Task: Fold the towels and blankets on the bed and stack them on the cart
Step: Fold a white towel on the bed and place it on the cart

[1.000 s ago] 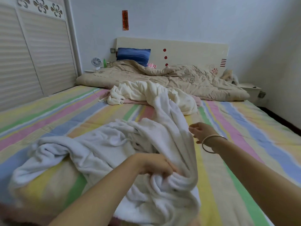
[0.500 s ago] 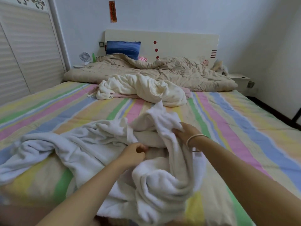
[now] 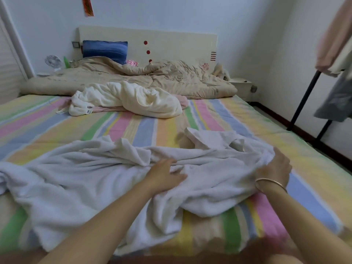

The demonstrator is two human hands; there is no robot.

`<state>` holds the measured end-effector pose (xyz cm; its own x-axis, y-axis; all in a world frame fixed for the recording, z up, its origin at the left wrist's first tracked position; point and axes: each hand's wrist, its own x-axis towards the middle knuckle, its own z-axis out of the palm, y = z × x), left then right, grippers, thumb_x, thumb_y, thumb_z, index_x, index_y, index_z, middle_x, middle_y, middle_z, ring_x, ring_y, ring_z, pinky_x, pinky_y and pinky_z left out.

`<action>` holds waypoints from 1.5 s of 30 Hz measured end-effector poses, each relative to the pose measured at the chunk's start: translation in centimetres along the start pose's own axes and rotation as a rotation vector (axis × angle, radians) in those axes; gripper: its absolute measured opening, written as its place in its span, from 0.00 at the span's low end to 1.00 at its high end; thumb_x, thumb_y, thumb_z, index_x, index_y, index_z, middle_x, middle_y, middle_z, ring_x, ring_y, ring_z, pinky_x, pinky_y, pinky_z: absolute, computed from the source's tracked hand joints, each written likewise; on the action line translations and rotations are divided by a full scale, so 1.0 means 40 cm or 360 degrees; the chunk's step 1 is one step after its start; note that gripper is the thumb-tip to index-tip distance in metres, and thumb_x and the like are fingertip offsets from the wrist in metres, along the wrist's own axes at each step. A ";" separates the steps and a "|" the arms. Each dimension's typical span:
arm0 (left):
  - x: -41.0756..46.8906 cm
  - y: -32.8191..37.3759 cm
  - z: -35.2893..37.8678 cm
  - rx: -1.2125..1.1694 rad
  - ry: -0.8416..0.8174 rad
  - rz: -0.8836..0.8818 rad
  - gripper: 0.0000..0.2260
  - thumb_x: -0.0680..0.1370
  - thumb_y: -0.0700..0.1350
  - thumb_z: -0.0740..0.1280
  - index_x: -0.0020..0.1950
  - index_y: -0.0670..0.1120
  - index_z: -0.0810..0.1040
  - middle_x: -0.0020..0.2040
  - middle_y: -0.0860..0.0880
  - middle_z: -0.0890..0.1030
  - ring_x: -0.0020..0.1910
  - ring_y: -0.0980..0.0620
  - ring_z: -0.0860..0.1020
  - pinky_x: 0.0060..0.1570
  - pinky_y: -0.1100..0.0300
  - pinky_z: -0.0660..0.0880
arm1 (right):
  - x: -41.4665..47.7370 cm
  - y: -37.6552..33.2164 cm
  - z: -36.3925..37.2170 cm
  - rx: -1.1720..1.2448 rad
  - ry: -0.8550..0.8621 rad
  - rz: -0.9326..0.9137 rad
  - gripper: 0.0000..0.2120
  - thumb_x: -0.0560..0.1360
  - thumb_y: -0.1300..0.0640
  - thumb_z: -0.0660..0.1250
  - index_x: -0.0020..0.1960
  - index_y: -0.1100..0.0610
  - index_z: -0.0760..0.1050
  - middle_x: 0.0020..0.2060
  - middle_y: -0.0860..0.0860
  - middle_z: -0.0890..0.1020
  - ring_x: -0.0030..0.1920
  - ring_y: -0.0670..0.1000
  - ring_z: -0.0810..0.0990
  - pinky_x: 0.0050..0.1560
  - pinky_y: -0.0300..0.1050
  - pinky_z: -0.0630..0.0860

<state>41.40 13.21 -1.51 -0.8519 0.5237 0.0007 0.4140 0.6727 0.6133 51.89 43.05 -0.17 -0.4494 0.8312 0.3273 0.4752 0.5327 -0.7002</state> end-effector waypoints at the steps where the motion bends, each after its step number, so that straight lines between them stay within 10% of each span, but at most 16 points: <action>1: 0.003 0.008 0.004 0.0160 -0.0119 0.0039 0.43 0.70 0.65 0.69 0.78 0.52 0.55 0.78 0.50 0.59 0.74 0.49 0.62 0.68 0.50 0.66 | -0.009 -0.019 0.009 -0.0043 -0.0015 -0.0187 0.27 0.75 0.65 0.59 0.74 0.57 0.63 0.70 0.59 0.66 0.69 0.62 0.63 0.68 0.58 0.62; 6: 0.047 0.020 0.025 0.0537 -0.0264 0.0092 0.57 0.68 0.68 0.69 0.75 0.55 0.27 0.74 0.48 0.24 0.77 0.43 0.55 0.66 0.48 0.66 | -0.011 -0.083 0.081 -0.0394 -0.0445 -0.0840 0.23 0.74 0.65 0.59 0.68 0.53 0.72 0.65 0.55 0.74 0.66 0.60 0.66 0.64 0.51 0.63; 9: 0.145 0.018 0.032 0.0164 -0.0066 -0.0132 0.49 0.71 0.72 0.62 0.79 0.54 0.37 0.80 0.49 0.40 0.79 0.47 0.47 0.74 0.47 0.55 | 0.042 -0.078 0.124 -0.0481 -0.0552 -0.0893 0.18 0.78 0.62 0.57 0.65 0.52 0.74 0.63 0.52 0.76 0.66 0.56 0.67 0.62 0.50 0.64; 14: 0.305 0.031 0.066 0.0544 -0.0144 0.0073 0.24 0.75 0.59 0.67 0.69 0.54 0.68 0.63 0.51 0.76 0.60 0.47 0.76 0.51 0.55 0.72 | 0.193 -0.071 0.212 -0.0573 -0.0754 -0.0959 0.27 0.75 0.63 0.60 0.72 0.48 0.65 0.71 0.49 0.68 0.71 0.53 0.61 0.68 0.49 0.63; 17: 0.373 0.054 0.071 0.0820 -0.0385 0.0064 0.10 0.73 0.56 0.69 0.47 0.51 0.76 0.42 0.52 0.78 0.44 0.47 0.78 0.39 0.57 0.71 | 0.277 -0.084 0.288 -0.0856 -0.1098 -0.1008 0.36 0.75 0.57 0.63 0.77 0.43 0.50 0.77 0.46 0.54 0.75 0.53 0.53 0.70 0.55 0.63; 20: 0.428 0.045 0.055 0.0892 -0.0602 -0.0118 0.11 0.70 0.53 0.69 0.34 0.48 0.72 0.32 0.51 0.75 0.34 0.48 0.75 0.35 0.54 0.73 | 0.343 -0.114 0.365 -0.1264 -0.1213 -0.1103 0.30 0.72 0.51 0.67 0.71 0.43 0.61 0.69 0.49 0.68 0.67 0.55 0.65 0.56 0.50 0.72; 22: 0.471 0.039 0.003 0.1022 -0.0381 -0.0195 0.08 0.73 0.50 0.66 0.39 0.48 0.72 0.40 0.49 0.77 0.40 0.47 0.76 0.39 0.55 0.71 | 0.372 -0.145 0.380 -0.1161 -0.1134 -0.1056 0.08 0.75 0.51 0.64 0.54 0.45 0.74 0.53 0.49 0.78 0.54 0.55 0.73 0.46 0.46 0.71; 24: 0.536 0.025 -0.095 0.1220 0.0189 -0.0323 0.05 0.78 0.45 0.62 0.52 0.47 0.76 0.54 0.45 0.79 0.54 0.44 0.78 0.45 0.54 0.71 | 0.431 -0.176 0.361 -0.0761 -0.0986 -0.0854 0.14 0.79 0.51 0.60 0.35 0.51 0.71 0.36 0.51 0.76 0.42 0.55 0.73 0.38 0.44 0.67; 29: 0.622 -0.124 -0.400 0.1155 0.1225 -0.0815 0.15 0.74 0.33 0.66 0.60 0.35 0.73 0.59 0.32 0.71 0.56 0.29 0.75 0.53 0.41 0.74 | 0.713 -0.170 0.291 -0.0026 -0.0419 0.0293 0.18 0.80 0.49 0.58 0.46 0.64 0.75 0.40 0.58 0.75 0.46 0.58 0.75 0.50 0.47 0.73; 35: 0.571 -0.168 -0.243 0.0925 0.0709 -0.0678 0.42 0.70 0.36 0.68 0.79 0.49 0.51 0.77 0.49 0.31 0.75 0.34 0.54 0.69 0.40 0.63 | 0.801 -0.036 0.288 0.0503 -0.0493 0.0421 0.24 0.78 0.57 0.64 0.73 0.59 0.65 0.67 0.59 0.72 0.62 0.60 0.73 0.62 0.51 0.69; 41: 0.474 0.129 0.078 0.0243 0.0217 -0.0351 0.16 0.78 0.51 0.66 0.66 0.52 0.75 0.67 0.51 0.74 0.65 0.52 0.73 0.61 0.61 0.68 | 0.724 0.094 0.302 -0.0296 -0.0739 -0.0231 0.42 0.73 0.55 0.72 0.78 0.56 0.51 0.76 0.58 0.55 0.74 0.62 0.56 0.70 0.55 0.61; 45: 0.408 0.299 0.198 0.0112 0.0153 -0.0193 0.10 0.77 0.56 0.66 0.57 0.56 0.79 0.58 0.57 0.77 0.58 0.57 0.75 0.59 0.62 0.70 | 0.709 0.139 0.265 -0.0380 -0.0792 -0.0203 0.44 0.72 0.43 0.70 0.78 0.56 0.50 0.76 0.58 0.55 0.74 0.62 0.58 0.70 0.57 0.63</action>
<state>34.97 33.94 -0.42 -0.9223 0.3865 0.0077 0.3250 0.7645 0.5566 33.78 67.89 -1.48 -0.7897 0.6132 0.0209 0.5254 0.6935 -0.4929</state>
